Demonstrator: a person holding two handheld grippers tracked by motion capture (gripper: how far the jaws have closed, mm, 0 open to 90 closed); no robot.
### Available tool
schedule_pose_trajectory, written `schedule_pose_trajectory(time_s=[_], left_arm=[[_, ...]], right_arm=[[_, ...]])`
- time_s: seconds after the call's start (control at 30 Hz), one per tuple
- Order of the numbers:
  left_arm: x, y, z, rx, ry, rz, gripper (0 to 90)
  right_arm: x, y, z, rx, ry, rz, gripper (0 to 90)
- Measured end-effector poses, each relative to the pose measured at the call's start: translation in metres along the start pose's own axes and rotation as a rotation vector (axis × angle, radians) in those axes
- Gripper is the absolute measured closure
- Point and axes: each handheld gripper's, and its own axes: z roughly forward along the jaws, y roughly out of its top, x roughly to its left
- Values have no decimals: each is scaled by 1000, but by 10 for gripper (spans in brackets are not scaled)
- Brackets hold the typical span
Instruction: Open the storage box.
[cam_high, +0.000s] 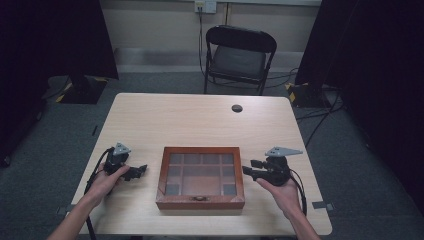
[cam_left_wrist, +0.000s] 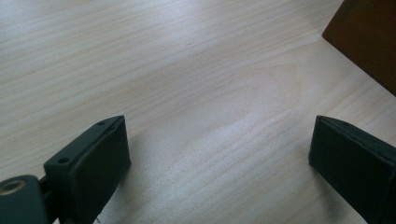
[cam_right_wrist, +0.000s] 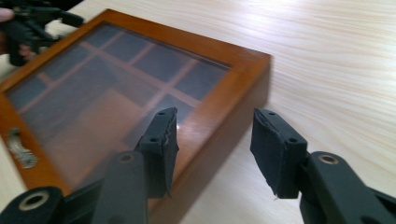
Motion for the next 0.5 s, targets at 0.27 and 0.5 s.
schedule_pose_trajectory(time_s=[0.27,0.5], left_arm=[[0,0,0,0,0,0,45],[0,0,0,1,0,1,45]], right_arm=[[23,8,4,-2,98,-58,576],[43,15,11,10,172,-103,623]])
